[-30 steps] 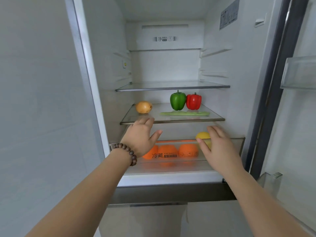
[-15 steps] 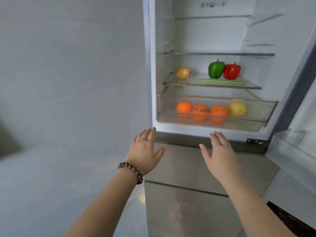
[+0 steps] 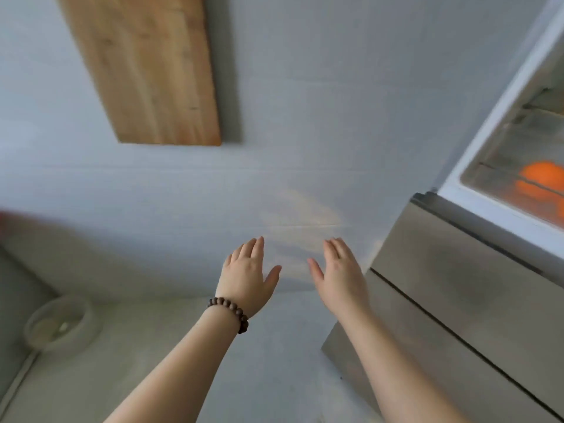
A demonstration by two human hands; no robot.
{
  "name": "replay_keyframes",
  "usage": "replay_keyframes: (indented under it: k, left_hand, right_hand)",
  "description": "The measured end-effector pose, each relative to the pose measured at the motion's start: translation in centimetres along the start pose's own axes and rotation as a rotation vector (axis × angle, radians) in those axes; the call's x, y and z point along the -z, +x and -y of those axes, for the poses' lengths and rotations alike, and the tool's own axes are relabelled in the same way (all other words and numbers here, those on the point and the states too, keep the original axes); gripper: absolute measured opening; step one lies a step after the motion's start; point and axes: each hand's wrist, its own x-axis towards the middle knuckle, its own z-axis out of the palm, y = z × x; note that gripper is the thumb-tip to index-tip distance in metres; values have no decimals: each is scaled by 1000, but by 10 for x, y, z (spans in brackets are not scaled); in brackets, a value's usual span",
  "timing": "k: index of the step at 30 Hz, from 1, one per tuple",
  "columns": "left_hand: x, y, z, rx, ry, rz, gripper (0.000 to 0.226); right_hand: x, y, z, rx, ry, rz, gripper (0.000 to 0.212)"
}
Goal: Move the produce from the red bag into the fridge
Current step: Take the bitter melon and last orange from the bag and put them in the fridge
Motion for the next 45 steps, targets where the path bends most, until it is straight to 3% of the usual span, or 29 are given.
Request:
replay_keyframes:
  k: [9,18,26,35,45]
  left_hand:
    - [13,-137,97,606,28,-200,70]
    - [50,-308,136,1158,128,-440,71]
    - [73,-444,136,1513,201,-624,69]
    - [116,-582,173,1738,219,-797,68]
    - [211,-741,261,1799,269,-854,68]
  right_hand:
    - [-99,-18,141,524,172,358,58]
    - [-144,-133,278,1011,299,671,58]
    - [-155,-255,369,1373,333,804,58]
    - [-165,-374,477,1576,346,816,57]
    - [-165,-510,639,1620,383,807,57]
